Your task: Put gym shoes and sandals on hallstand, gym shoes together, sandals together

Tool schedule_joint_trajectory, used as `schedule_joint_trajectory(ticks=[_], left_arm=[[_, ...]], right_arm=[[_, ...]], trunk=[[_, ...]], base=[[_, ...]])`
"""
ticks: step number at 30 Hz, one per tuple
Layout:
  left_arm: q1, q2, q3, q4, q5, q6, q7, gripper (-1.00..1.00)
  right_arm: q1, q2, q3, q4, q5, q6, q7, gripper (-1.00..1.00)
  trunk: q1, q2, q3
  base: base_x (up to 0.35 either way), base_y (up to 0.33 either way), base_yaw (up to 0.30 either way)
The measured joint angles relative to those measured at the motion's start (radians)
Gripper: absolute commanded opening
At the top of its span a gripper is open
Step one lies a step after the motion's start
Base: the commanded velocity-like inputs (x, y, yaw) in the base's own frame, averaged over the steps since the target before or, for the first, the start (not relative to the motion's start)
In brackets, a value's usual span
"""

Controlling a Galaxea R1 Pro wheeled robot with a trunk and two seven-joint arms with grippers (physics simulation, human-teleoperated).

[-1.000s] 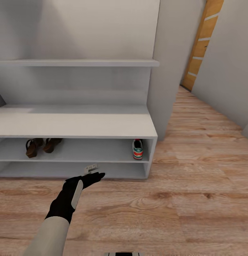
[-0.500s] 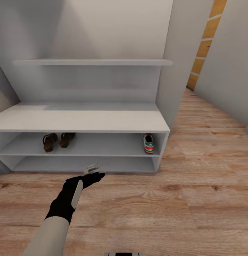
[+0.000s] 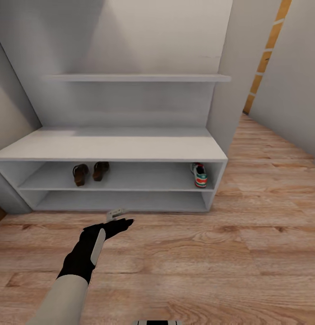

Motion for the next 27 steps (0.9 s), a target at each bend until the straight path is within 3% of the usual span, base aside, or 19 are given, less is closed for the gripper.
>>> schedule_joint_trajectory(ticks=[18, 25, 27], left_arm=[[0.001, 0.000, 0.000, -0.001, -0.001, 0.000, 0.001, 1.00], [0.001, 0.001, 0.000, -0.001, -0.002, -0.002, -0.001, 1.00], [0.001, 0.019, 0.000, -0.005, -0.001, -0.003, -0.004, 1.00]], right_arm=[[0.000, 0.000, 0.000, 0.000, 0.000, 0.000, 0.000, -1.00], [0.000, 0.000, 0.000, -0.001, 0.000, 0.000, 0.000, -1.00], [0.000, 0.001, 0.000, 0.000, 0.000, 0.000, 0.000, -1.00]], trunk=[[0.000, 0.000, 0.000], [0.000, 0.000, 0.000], [0.000, 0.000, 0.000]], base=[[-0.207, 0.246, 0.000], [-0.042, 0.042, 0.000], [-0.002, 0.002, 0.000]])
